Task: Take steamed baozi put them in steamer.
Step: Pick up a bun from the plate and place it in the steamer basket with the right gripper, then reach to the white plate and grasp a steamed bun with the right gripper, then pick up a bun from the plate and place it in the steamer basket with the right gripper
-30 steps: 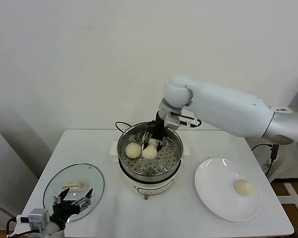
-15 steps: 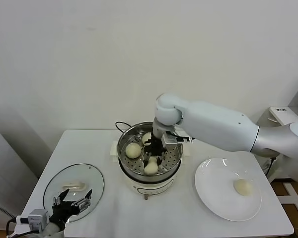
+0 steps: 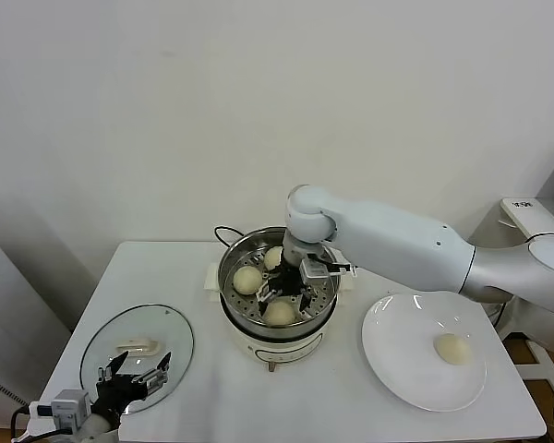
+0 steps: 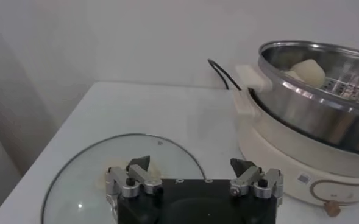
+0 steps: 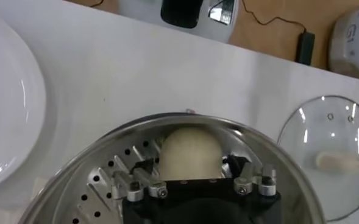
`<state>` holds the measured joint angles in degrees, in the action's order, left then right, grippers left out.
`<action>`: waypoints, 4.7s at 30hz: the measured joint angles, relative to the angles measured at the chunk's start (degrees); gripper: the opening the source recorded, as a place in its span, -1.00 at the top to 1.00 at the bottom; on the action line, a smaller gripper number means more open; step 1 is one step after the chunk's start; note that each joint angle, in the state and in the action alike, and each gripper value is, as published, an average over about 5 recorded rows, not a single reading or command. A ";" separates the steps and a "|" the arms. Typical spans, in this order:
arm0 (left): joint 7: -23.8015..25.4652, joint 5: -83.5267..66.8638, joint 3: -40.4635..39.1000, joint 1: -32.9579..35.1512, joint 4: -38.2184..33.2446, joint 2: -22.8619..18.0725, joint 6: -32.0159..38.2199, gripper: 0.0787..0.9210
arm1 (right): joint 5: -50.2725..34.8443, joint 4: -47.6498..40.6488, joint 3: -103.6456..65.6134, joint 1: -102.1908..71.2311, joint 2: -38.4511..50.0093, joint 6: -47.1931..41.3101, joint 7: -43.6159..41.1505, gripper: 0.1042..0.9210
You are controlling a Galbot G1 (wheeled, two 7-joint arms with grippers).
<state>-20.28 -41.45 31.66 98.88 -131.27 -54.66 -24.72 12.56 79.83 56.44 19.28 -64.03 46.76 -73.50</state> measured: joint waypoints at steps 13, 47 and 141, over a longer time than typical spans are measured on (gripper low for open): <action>-0.03 0.00 0.31 0.02 -0.13 0.00 -0.03 -0.77 | -6.72 -8.56 -1.35 8.48 5.39 -10.62 -2.63 -0.76; -0.10 -0.37 0.85 -0.06 -0.62 0.55 0.13 -0.77 | -16.42 -13.52 -2.86 -6.73 35.61 -35.86 -1.63 -0.76; -0.53 0.01 -0.42 -1.62 -0.65 0.13 0.11 -0.77 | -58.52 3.33 31.13 27.23 12.02 -75.37 26.44 0.15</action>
<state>-20.81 -41.44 31.24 97.27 -131.92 -54.53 -24.60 -45.96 83.16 87.57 46.50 -52.00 -28.61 -47.06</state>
